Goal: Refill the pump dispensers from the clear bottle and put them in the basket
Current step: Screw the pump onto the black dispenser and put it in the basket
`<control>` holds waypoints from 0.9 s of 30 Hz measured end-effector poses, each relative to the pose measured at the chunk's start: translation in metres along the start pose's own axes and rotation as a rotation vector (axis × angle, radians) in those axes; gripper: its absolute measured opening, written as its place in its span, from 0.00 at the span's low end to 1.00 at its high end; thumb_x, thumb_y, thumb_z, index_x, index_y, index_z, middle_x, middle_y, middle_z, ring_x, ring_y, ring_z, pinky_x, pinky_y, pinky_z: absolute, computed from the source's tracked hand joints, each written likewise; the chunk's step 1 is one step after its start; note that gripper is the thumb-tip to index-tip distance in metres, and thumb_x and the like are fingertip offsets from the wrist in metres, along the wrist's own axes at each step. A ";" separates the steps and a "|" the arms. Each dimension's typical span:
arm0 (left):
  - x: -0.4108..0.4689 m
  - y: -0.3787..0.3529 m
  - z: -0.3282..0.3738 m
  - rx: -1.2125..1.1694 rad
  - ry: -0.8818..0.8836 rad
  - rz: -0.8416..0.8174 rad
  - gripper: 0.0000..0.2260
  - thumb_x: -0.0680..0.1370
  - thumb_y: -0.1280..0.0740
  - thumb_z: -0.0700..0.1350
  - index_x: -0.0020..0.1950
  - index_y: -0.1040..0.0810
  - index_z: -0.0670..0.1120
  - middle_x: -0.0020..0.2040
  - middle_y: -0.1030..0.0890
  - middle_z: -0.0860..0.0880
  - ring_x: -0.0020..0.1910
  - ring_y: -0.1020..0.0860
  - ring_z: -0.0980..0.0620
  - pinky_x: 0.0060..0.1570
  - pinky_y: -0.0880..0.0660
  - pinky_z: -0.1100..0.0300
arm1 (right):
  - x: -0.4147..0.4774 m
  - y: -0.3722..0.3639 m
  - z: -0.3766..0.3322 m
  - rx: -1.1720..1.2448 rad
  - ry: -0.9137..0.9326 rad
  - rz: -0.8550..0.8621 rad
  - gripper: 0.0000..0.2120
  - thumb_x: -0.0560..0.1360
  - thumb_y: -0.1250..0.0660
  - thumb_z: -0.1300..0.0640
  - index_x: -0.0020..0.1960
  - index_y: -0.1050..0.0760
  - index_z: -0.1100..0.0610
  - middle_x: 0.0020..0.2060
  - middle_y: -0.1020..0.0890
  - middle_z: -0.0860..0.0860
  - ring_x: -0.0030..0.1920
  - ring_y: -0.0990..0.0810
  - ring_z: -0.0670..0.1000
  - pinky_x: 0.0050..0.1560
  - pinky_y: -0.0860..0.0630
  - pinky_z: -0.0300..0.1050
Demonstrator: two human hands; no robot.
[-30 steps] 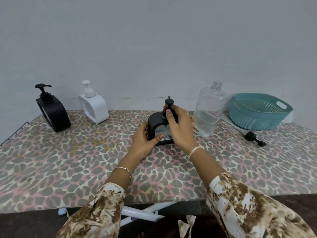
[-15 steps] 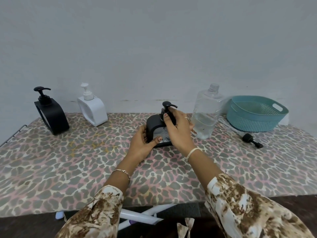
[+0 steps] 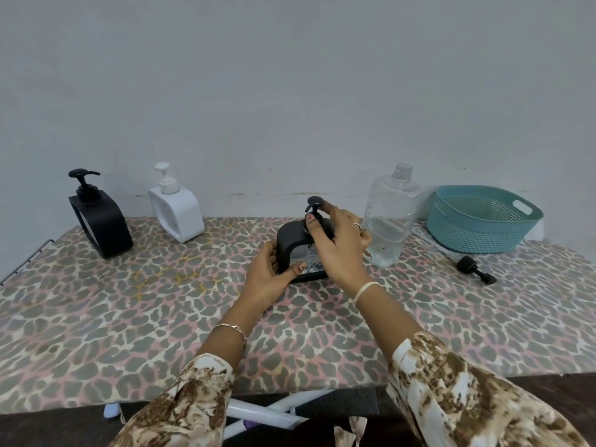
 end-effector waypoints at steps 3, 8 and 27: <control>0.000 0.000 0.000 0.002 0.001 0.003 0.28 0.71 0.24 0.44 0.67 0.32 0.48 0.55 0.24 0.56 0.54 0.24 0.62 0.50 0.26 0.70 | -0.001 0.001 0.003 -0.058 0.048 -0.021 0.13 0.79 0.40 0.48 0.61 0.24 0.46 0.45 0.27 0.34 0.61 0.31 0.45 0.52 0.51 0.42; 0.001 -0.001 -0.001 -0.002 0.013 0.019 0.25 0.70 0.24 0.44 0.62 0.32 0.51 0.54 0.23 0.56 0.54 0.24 0.63 0.48 0.25 0.72 | 0.004 0.003 -0.002 -0.104 -0.042 0.108 0.09 0.71 0.29 0.43 0.49 0.21 0.42 0.42 0.21 0.37 0.53 0.31 0.42 0.51 0.48 0.45; -0.001 0.000 0.000 0.084 0.000 0.132 0.28 0.66 0.20 0.45 0.61 0.28 0.46 0.55 0.19 0.47 0.54 0.20 0.52 0.55 0.22 0.58 | -0.001 0.003 -0.008 -0.221 -0.065 0.110 0.12 0.73 0.32 0.45 0.56 0.20 0.42 0.42 0.17 0.42 0.54 0.28 0.46 0.54 0.47 0.48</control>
Point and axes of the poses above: each hand's wrist, its own x-axis towards the middle knuckle, its own y-axis out of the back of the hand, z = x × y, the point moved 2 cm from there along x, towards the middle knuckle
